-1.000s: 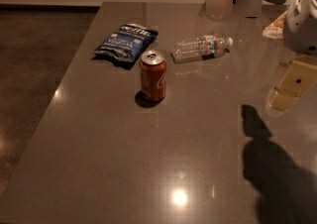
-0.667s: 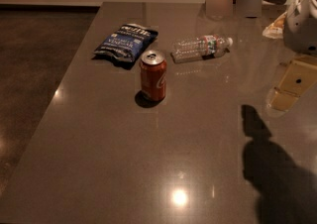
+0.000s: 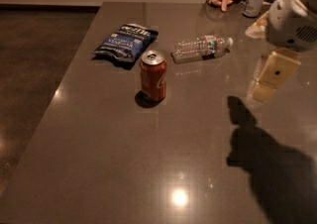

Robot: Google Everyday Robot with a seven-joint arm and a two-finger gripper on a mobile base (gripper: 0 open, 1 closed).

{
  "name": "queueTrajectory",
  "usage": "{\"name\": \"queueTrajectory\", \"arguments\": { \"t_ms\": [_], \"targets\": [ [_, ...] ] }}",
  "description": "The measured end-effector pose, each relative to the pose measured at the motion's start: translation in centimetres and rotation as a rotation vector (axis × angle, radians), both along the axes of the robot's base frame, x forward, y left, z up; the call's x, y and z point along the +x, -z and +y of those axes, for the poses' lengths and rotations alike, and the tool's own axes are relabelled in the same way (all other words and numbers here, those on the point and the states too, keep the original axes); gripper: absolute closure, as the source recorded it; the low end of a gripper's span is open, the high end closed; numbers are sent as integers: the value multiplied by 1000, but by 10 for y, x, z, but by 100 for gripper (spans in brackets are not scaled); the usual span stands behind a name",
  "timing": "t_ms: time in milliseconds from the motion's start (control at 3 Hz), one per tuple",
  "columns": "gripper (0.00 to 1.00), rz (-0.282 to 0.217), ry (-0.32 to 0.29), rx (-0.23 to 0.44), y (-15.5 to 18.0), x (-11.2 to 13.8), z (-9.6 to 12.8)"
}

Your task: Knock coke can over

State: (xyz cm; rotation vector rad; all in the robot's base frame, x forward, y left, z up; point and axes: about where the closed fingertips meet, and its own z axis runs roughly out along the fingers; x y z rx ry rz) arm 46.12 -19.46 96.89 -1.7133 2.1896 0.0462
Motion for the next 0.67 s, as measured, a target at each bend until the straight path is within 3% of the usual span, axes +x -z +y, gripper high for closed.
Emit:
{"name": "queueTrajectory", "arguments": {
  "t_ms": [667],
  "targets": [
    [0,-48,-30,260,22,47,59]
  ]
}}
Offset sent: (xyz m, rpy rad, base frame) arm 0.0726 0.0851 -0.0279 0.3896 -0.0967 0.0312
